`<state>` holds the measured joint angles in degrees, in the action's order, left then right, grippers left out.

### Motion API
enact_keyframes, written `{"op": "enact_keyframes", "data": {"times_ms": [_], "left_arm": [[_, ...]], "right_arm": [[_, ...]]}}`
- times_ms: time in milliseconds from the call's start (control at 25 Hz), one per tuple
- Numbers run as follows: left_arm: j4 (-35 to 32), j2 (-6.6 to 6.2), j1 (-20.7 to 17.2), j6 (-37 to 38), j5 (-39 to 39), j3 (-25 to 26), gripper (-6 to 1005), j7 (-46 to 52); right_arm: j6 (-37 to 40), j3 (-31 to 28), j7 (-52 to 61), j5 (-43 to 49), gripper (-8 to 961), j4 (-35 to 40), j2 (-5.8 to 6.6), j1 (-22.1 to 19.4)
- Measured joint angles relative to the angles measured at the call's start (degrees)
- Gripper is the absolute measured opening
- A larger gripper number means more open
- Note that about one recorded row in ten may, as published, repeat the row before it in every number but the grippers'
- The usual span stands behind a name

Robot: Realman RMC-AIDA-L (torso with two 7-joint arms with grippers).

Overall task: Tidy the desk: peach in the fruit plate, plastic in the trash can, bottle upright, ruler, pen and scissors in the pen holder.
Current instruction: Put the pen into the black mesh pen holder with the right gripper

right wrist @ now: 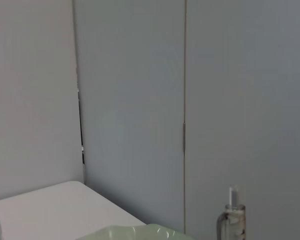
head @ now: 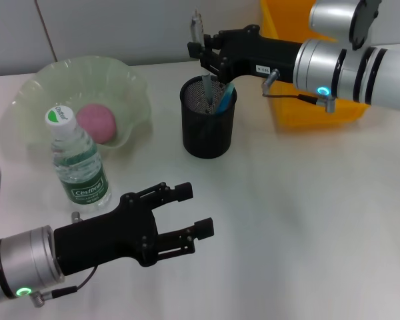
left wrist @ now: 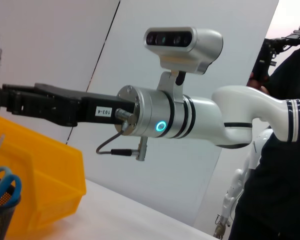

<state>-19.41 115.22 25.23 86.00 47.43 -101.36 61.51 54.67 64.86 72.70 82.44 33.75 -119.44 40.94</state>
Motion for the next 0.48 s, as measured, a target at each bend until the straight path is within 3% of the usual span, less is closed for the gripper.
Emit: {"op": "enact_keyframes", "data": {"times_ms": [320,480], "left_arm": [[-0.05,-0.19,0.04,0.16,-0.09,-0.28,815,0.13],[-0.2,-0.35,-0.22,0.43,-0.12,-0.48,815,0.33]], "right_arm": [[-0.01,0.01,0.74,-0.22,191,-1.79,0.04,0.49],[0.36,0.01,1.46,-0.24,299,-1.86,0.09,0.22]]}}
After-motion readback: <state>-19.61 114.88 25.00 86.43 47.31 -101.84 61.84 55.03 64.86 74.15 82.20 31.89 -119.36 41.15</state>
